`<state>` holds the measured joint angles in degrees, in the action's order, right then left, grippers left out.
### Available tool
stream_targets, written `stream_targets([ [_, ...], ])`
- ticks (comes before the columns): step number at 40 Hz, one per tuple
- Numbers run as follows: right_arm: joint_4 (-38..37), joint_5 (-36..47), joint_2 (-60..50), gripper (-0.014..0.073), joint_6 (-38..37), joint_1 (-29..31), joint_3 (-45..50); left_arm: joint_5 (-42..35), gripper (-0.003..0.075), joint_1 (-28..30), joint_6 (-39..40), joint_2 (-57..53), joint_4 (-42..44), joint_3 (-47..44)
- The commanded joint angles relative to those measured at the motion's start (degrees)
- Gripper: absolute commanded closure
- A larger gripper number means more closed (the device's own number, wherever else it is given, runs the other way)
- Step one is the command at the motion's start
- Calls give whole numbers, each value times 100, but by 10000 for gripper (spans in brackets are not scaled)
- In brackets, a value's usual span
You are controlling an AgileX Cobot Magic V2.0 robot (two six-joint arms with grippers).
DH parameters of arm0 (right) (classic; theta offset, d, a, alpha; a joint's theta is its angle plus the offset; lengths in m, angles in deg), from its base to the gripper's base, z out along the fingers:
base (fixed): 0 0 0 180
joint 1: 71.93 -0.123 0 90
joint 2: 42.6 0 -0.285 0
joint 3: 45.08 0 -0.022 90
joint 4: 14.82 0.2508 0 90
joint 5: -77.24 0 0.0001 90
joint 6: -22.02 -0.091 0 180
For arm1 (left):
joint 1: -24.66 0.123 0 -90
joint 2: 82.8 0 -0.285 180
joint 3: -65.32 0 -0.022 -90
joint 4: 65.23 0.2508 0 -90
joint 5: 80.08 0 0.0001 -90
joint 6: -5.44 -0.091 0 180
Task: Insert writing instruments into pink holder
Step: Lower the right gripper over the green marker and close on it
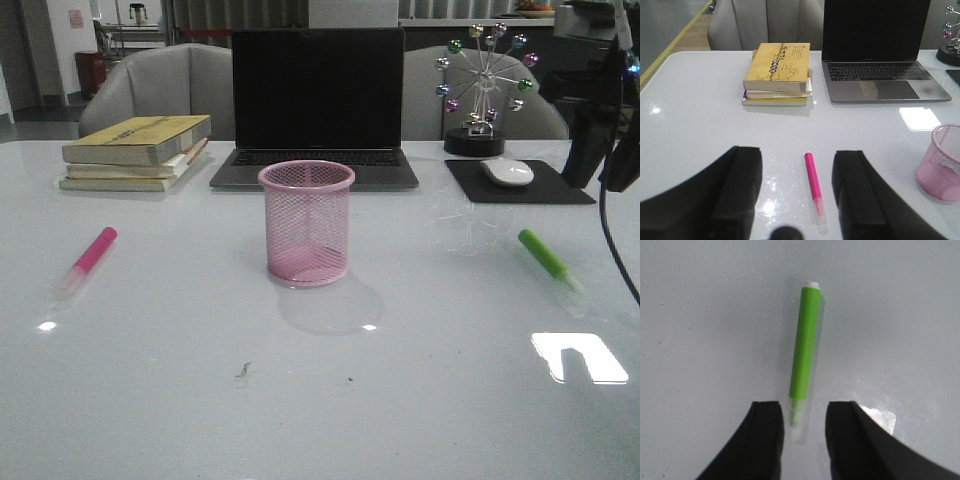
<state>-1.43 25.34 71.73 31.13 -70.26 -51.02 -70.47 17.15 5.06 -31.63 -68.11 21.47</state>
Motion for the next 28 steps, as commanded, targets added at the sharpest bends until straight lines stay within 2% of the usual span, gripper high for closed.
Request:
stream_targets([
  [1,180,244,-148,204,48,14,-191,-445,315,-2,38,-10,-50,224],
  [16,359,597,395,204,48,-225,-312,-445,315,-2,38,-10,-50,224],
  [28,-109,614,724,204,48,-289,-363,-436,315,-2,38,-10,-50,224],
])
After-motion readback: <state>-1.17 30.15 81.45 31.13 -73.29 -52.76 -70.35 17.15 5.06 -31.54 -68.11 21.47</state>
